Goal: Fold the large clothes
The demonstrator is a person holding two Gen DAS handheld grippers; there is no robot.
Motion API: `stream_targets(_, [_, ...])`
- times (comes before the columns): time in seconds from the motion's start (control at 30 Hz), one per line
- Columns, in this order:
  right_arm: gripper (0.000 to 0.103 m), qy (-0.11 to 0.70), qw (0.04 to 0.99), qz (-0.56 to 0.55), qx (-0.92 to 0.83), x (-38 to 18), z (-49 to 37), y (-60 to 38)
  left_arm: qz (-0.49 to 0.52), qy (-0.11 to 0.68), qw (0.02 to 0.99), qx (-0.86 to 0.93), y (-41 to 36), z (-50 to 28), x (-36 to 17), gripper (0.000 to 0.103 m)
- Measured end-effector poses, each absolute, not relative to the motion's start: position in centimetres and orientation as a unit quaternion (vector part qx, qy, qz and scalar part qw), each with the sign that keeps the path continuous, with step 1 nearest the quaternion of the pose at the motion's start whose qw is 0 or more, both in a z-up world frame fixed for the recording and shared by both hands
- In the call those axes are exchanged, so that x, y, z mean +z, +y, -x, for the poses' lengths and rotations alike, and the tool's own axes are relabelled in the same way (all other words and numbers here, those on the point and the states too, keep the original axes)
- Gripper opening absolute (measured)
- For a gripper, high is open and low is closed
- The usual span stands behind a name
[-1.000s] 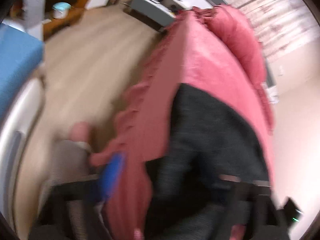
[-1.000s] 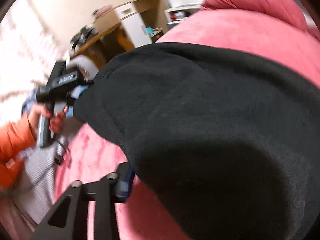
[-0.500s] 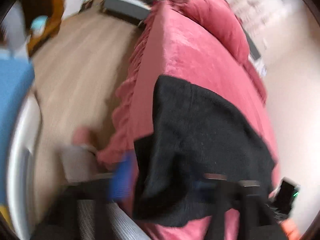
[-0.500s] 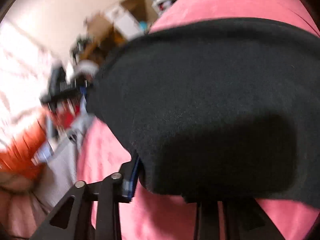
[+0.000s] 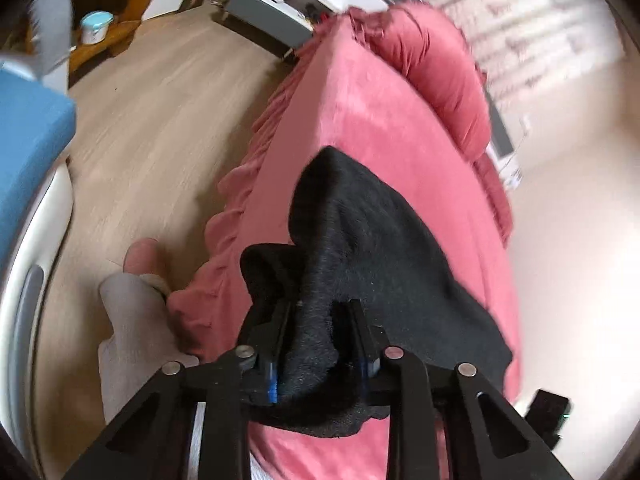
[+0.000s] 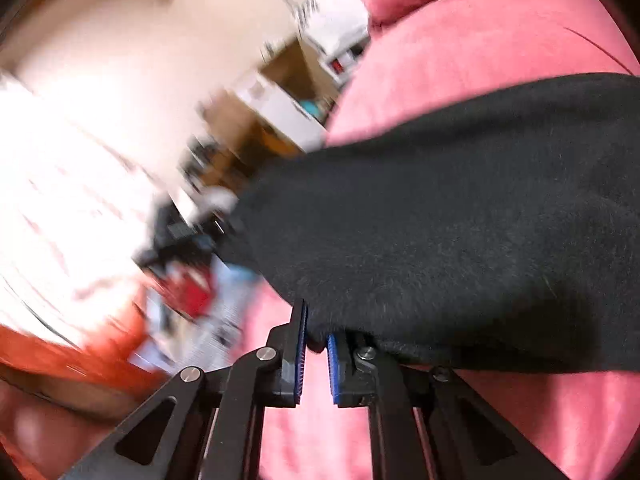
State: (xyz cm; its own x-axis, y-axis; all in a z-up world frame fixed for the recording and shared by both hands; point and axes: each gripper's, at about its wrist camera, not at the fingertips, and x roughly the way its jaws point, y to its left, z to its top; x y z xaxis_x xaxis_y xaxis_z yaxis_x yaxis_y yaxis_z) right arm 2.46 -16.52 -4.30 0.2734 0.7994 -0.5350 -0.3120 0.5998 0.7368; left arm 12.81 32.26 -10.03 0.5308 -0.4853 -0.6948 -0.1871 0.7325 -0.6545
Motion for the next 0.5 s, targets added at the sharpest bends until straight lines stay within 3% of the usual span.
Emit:
stream_targets(0.07, [0.009, 0.480, 0.738, -0.286, 0.379, -4.5, -2.6, -16.9, 0.319, 0.486, 0.809, -0.092, 31.8, -12.5, -10.5, 0.027])
stream_targets(0.13, [0.009, 0.527, 0.737, -0.225, 0.358, -6.3, -2.6, -15.0, 0.243, 0.519, 0.816, -0.078, 30.4, -13.5, -12.1, 0.029])
stream_targets(0.2, [0.015, 0.614, 0.714, -0.143, 0.306, -10.6, -2.5, -12.5, 0.170, 0.541, 0.821, -0.068, 28.9, -13.6, -13.3, 0.033])
stream_targets(0.23, [0.016, 0.612, 0.716, -0.146, 0.303, -11.2, -2.2, -12.3, 0.159, 0.531, 0.830, -0.065, 28.7, -13.5, -12.9, 0.038])
stream_targets(0.33, [0.036, 0.560, 0.731, -0.245, 0.303, -9.5, -1.3, -14.4, 0.153, 0.485, 0.861, -0.015, 29.9, -12.8, -10.1, 0.062])
stream_targets(0.43, [0.040, 0.523, 0.748, -0.300, 0.278, -8.0, -0.1, -18.1, 0.133, 0.427, 0.888, 0.106, 32.3, -12.2, -7.4, 0.058])
stream_targets(0.5, [0.042, 0.522, 0.766, -0.299, 0.226, -8.4, 1.0, -19.8, 0.180, 0.375, 0.907, 0.065, 32.0, -11.5, -5.3, 0.058])
